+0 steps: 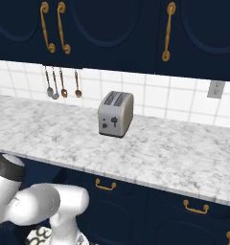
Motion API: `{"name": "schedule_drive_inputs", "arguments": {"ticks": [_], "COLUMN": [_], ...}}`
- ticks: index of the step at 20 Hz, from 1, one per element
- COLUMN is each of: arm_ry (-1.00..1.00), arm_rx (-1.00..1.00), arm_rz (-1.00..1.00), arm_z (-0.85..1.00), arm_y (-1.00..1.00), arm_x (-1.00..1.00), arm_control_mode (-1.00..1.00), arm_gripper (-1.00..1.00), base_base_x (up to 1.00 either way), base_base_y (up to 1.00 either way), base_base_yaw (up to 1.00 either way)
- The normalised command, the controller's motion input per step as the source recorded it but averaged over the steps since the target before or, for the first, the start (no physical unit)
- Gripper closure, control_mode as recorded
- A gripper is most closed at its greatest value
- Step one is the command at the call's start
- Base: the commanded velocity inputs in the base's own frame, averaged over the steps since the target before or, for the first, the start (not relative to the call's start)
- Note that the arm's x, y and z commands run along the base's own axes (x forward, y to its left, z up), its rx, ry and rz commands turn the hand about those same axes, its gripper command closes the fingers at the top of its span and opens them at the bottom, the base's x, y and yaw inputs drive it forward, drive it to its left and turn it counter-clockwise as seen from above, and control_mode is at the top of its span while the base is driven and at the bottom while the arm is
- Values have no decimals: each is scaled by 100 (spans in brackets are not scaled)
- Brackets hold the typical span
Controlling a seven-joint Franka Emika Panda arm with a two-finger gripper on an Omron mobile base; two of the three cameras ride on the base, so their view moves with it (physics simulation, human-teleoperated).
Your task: Pick the rolling pin from the drawer and place it on the counter.
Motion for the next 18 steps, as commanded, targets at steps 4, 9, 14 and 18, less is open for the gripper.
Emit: {"name": "schedule_drive_inputs", "arguments": {"ticks": [4,9,14,18], "arm_ry": [13,27,11,11], "arm_rx": [14,14,0,39], "arm_rz": [76,74,95,62], "arm_z": [-100,-6,-71,-40], "arm_y": [0,0,1,-3], "arm_x": [21,46,1,47], "arm_control_mode": [-100,-100,-100,-100], "arm_gripper": [-100,-100,-100,-100], "base_base_x": [0,0,0,0], "base_base_y": [0,0,0,0], "base_base_yaw": [0,0,0,0]}}
